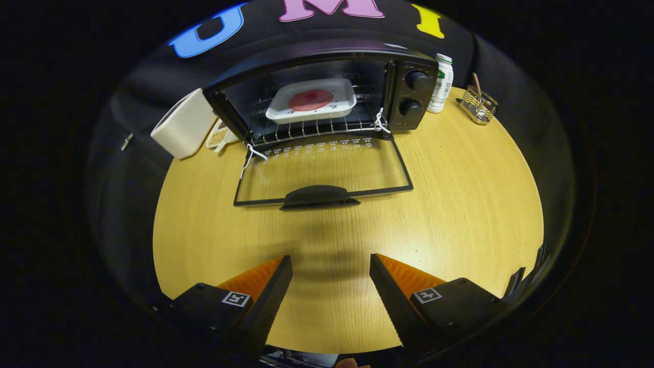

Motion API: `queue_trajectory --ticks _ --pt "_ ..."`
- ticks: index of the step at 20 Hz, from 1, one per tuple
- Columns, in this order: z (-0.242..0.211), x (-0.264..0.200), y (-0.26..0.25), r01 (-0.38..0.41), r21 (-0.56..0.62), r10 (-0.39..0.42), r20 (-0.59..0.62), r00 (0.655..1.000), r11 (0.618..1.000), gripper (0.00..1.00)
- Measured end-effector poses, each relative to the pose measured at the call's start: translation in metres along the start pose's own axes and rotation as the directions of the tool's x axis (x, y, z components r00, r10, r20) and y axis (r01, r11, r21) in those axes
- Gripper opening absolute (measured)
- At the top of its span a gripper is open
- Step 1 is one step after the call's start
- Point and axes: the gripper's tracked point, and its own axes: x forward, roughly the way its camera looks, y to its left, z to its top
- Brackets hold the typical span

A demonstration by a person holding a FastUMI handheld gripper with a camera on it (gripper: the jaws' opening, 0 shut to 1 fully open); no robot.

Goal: Open the toaster oven, put the food inside, and close the toaster oven door.

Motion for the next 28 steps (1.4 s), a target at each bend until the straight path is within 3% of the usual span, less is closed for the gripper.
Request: queue_trajectory --ticks 7,15,20,28 --pt "0.016 0.047 0.013 0.066 -0.033 -0.062 0.091 0.994 0.997 0.99" --pt "0.040 0.085 0.014 0.104 0.046 -0.107 0.086 0.990 0.994 0.99" --pt "0.044 0.084 0.015 0.130 -0.025 -0.127 0.094 0.987 0.991 0.97" --pt "0.052 0.056 0.018 0.076 -0.007 -0.074 0.124 0.990 0.997 0.96"
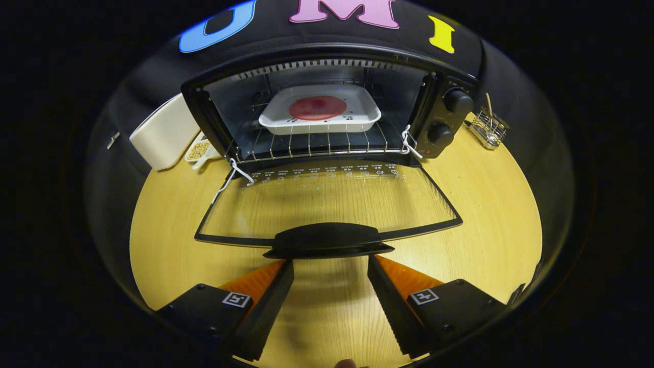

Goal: Open the toaster oven, put the food inside, and close the toaster oven door.

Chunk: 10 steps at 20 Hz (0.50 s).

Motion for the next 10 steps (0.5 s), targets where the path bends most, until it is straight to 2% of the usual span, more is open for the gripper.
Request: queue_trajectory --ticks 10 --pt "0.033 -0.039 0.002 -0.076 0.055 0.070 0.102 0.992 0.996 0.99"
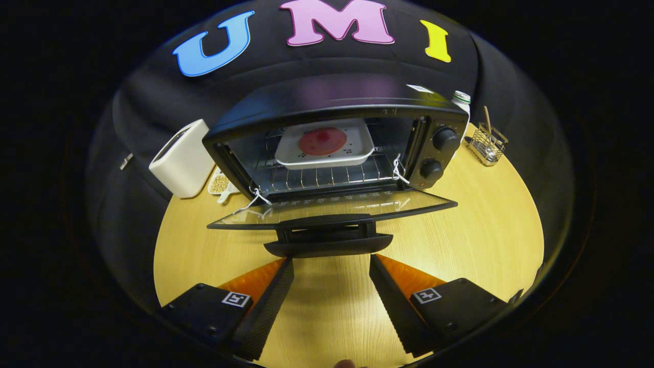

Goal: Open the toaster oven, put the food inside, and close the toaster oven door.

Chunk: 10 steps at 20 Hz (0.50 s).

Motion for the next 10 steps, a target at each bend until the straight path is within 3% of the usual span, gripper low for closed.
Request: queue_trajectory --ticks 5,10 --pt "0.039 -0.015 -0.005 -0.012 0.020 0.009 0.114 0.993 1.000 0.99" --pt "0.098 -0.059 -0.013 -0.034 0.033 0.023 0.290 0.957 0.999 0.99"
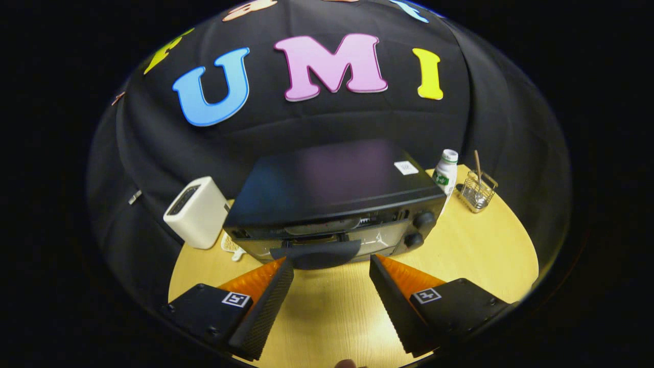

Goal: Open the toaster oven, put the food inside, and close the toaster oven door.

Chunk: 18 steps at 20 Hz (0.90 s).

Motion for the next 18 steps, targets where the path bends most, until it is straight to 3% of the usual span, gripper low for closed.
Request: queue_trajectory --ticks 5,8,12,18 --pt "0.033 -0.037 -0.013 -0.021 0.084 0.017 0.054 0.998 0.996 0.99" --pt "0.051 -0.074 -0.034 -0.027 0.048 0.021 0.127 0.992 0.998 0.99" --pt "0.082 -0.127 -0.080 0.024 -0.018 -0.019 0.254 0.967 1.000 0.99" --pt "0.119 -0.199 -0.146 0.079 0.005 -0.075 0.371 0.925 0.997 0.98"
